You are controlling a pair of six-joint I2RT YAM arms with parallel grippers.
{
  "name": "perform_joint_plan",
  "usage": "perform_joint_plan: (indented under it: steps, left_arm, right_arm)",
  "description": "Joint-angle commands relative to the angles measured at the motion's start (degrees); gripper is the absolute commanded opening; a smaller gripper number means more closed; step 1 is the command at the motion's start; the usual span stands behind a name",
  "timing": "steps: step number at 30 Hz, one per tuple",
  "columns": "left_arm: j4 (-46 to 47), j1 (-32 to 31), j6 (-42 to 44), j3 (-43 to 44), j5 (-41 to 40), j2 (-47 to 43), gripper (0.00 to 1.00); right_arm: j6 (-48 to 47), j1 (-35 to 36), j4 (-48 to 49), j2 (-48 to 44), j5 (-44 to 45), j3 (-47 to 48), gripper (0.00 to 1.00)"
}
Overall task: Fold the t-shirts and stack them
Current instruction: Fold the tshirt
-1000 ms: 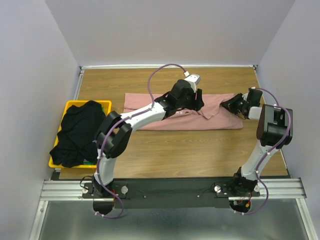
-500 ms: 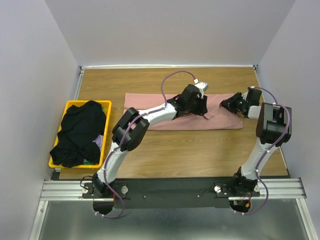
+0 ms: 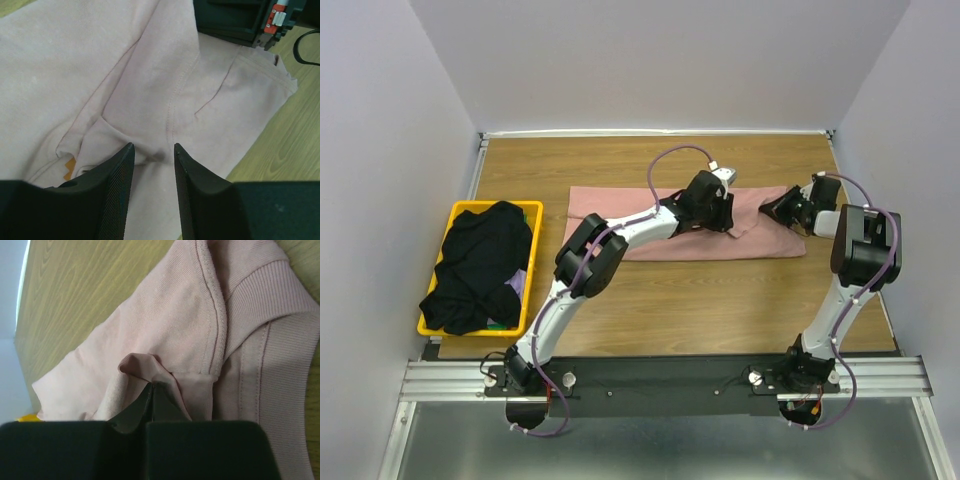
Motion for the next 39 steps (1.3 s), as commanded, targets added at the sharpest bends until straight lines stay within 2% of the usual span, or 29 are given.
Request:
perform_joint_plan:
  steps: [1,8,13,23,24,27,28,29,32,35,39]
  left_arm:
    - [-0.66,0.62,-1.40,1.69,1.01,2.11,0.45]
    - [-0.92,0.80,-1.49,1.42,0.83,2.63,0.45]
    - [-1.01,1.06,-1.75,1.16,0.83,2.90,0.45]
    - [-1.10,1.32,-2.19,1.25,0.74,3.25,0.45]
    - [-1.19,1.32,-2.19,1.25,0.66,3.16,0.45]
    - [-1.36,1.41,-2.01,1.42,0.48,2.81,0.51]
    - [-1.62,1.50,-1.93,1.51,0.39,2.03,0.54]
    - [-2.24,1.50,-1.75,1.77,0.22,1.24,0.62]
    - [-3.55,1.59,-0.26,1.95,-2.05,-4.45,0.75]
    - [-5.14,2.02,2.64,1.78,-8.53,-11.50,0.83]
    - [-9.27,5.27,5.98,-3.57,-16.74,-17.22,0.84]
  right_arm:
    - [-1.89,0.40,-2.45,-1.32,1.15,0.54,0.01]
    - [-3.82,0.40,-4.29,-6.50,5.45,-0.25,0.01]
    - [-5.32,0.32,-6.57,-11.16,12.21,-1.39,0.01]
    - [-5.67,0.23,-11.76,-12.04,20.30,-2.71,0.01]
    - [-5.76,0.32,-12.20,-12.04,21.01,-2.89,0.02]
    - [-6.72,0.32,-12.73,-11.69,21.98,-2.45,0.17]
    - [-7.07,0.32,-13.86,-11.60,21.89,-1.58,0.25]
    - [-7.86,0.32,-14.75,-11.95,21.89,-1.14,0.29]
    - [-7.96,0.93,-16.43,-16.77,23.12,-0.78,0.41]
    - [-5.95,1.55,-20.37,-19.94,23.13,-2.61,0.43]
    - [-1.11,3.21,-20.73,-25.48,19.88,-9.73,0.44]
